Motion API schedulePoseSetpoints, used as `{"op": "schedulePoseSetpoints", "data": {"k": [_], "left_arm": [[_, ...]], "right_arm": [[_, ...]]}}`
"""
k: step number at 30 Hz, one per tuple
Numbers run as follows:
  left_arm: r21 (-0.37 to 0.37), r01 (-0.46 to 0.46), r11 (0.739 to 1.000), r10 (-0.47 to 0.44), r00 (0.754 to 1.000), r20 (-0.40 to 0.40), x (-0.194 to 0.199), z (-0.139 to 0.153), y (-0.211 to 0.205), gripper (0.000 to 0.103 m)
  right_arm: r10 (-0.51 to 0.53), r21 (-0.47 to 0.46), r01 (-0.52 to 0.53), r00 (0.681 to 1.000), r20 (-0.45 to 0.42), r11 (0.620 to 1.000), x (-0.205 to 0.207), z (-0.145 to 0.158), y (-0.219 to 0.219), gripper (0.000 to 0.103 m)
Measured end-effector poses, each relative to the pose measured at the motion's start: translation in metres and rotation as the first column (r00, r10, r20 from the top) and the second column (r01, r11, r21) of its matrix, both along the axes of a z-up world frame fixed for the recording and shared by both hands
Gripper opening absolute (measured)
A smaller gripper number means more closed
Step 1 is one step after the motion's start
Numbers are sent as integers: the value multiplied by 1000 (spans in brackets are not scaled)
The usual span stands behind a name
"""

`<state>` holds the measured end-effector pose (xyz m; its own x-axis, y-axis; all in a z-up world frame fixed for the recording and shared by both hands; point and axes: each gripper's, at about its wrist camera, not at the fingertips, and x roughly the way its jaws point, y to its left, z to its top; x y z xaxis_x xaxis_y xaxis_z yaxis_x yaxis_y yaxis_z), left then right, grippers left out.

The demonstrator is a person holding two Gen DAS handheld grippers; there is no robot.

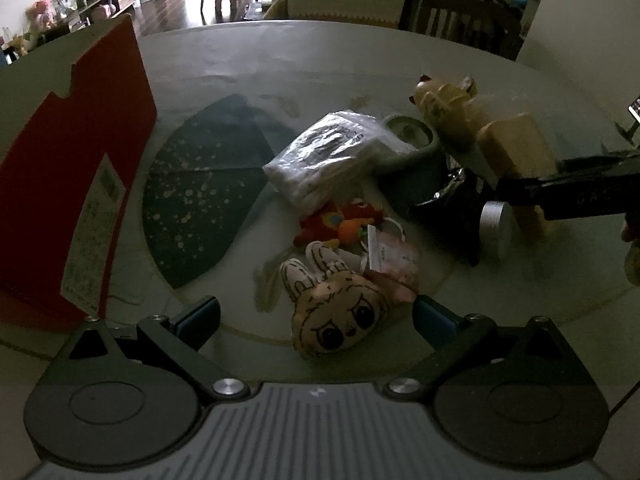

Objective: Organize objects
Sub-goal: 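Grasp the plush doll with the left gripper while the right gripper grasps the bagged block, then carry the plush doll and bagged block over the box with both grippers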

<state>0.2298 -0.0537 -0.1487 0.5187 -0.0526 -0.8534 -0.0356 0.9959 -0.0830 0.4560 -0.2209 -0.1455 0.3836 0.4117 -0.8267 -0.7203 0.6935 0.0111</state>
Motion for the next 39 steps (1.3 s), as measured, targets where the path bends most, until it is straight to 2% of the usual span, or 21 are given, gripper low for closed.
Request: {"op": "schedulePoseSetpoints", "data": {"k": [3, 5, 7, 8, 11, 13, 17, 26, 39], "left_arm": [[-11, -3, 1000, 3, 1000, 14, -3, 2, 2, 102], [-21, 6, 1000, -6, 1000, 19, -4, 3, 3, 98], [-24, 17, 1000, -17, 1000, 14, -4, 3, 1, 84], [-22, 22, 1000, -22, 1000, 13, -4, 3, 0, 82], [-21, 33, 999, -33, 999, 19, -7, 5, 0, 64], [-21, 43, 999, -43, 999, 20, -8, 6, 0, 49], [-49, 55, 997, -55, 998, 16, -9, 7, 2, 47], [-62, 74, 995, -72, 997, 38, -26, 23, 8, 47], [-110, 110, 988, -103, 992, 69, -58, 59, 29, 47]], "right_arm": [[3, 1, -3, 1000, 1, 1000, -1, 1, -1, 88], [1, -1, -1, 1000, -3, 1000, -2, 1, -1, 87], [0, -3, 0, 1000, -4, 1000, -3, 3, -3, 86], [0, -3, 0, 1000, -6, 1000, -4, 4, -3, 85], [-9, -5, 9, 1000, 1, 1000, -8, 8, -5, 72], [-11, -8, 11, 1000, -7, 1000, -10, 9, -5, 71], [-28, -2, 28, 1000, -5, 1000, -15, 13, -10, 70], [-43, 37, 43, 999, -10, 998, -43, 45, -28, 70], [-29, 75, 33, 998, -55, 997, -111, 82, -20, 70]]}}
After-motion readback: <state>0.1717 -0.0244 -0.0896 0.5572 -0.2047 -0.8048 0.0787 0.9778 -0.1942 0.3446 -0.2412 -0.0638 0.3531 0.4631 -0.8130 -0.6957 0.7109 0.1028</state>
